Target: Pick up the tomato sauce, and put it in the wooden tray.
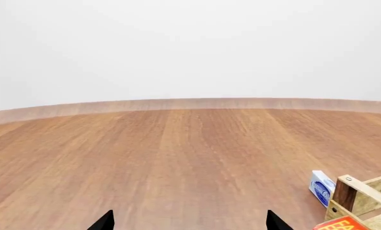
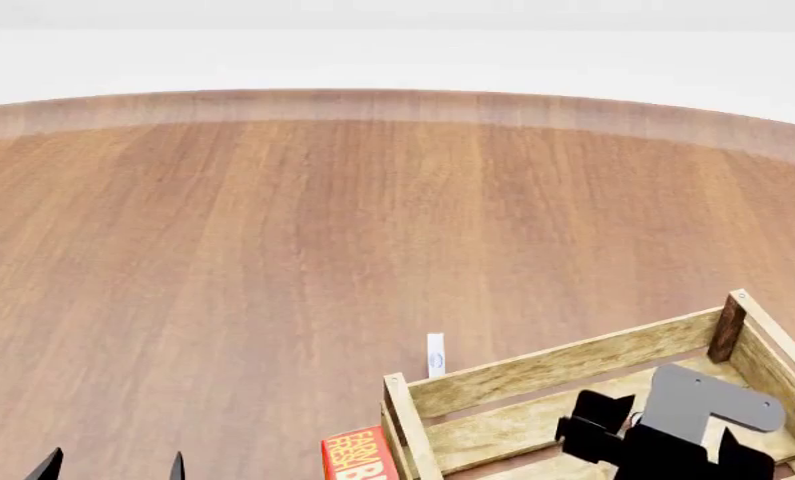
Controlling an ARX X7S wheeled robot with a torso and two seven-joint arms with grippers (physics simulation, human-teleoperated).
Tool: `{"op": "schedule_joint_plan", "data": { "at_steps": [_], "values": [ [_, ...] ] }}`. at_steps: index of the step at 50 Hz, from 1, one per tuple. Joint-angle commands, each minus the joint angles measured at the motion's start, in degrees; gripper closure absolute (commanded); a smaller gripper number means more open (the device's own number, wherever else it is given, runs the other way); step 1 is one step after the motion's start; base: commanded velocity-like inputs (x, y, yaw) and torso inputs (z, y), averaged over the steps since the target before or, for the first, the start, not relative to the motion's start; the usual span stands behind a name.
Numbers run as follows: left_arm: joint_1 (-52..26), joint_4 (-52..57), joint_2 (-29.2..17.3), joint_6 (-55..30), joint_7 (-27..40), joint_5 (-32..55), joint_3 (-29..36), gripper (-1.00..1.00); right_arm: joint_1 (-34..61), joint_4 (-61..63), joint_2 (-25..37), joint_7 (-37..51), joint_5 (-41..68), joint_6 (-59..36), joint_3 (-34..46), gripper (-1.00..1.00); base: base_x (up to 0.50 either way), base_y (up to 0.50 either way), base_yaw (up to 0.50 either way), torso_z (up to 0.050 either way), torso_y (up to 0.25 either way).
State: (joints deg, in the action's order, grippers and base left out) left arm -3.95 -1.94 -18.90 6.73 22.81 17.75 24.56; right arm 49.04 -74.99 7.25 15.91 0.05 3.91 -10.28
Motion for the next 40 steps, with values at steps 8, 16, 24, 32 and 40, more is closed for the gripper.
{"op": "schedule_joint_plan", "data": {
  "at_steps": [8,16,24,32,40],
  "values": [
    [0.02,-0.04,-0.14,0.18,0.14,0.13,0.19,-1.0,-0.52,0.01,-0.21,-1.72,0.03,5.24,-0.07,-1.0,0.0,0.0,0.0,0.0,0.0],
    [-0.22,-0.99,0.02,0.72,0.04,0.06,0.25,-1.0,-0.75,0.01,0.03,-2.66,0.04,8.6,0.19,-1.0,0.0,0.0,0.0,0.0,0.0],
    [-0.32,-0.83,-0.03,0.46,0.3,-0.01,0.37,-1.0,-0.62,0.02,-0.35,-4.54,-0.02,12.15,0.63,-1.0,0.0,0.0,0.0,0.0,0.0],
    [-0.39,-0.62,-0.15,0.27,0.39,0.14,0.42,-1.0,-0.58,0.04,-1.01,-6.65,-0.63,15.99,2.28,-1.0,0.0,0.0,0.0,0.0,0.0],
    [-0.4,-1.02,-0.11,0.62,0.41,0.07,0.53,-1.0,-0.66,0.34,-1.14,-8.31,-0.54,17.99,2.97,-1.0,0.0,0.0,0.0,0.0,0.0]
  ]
}}
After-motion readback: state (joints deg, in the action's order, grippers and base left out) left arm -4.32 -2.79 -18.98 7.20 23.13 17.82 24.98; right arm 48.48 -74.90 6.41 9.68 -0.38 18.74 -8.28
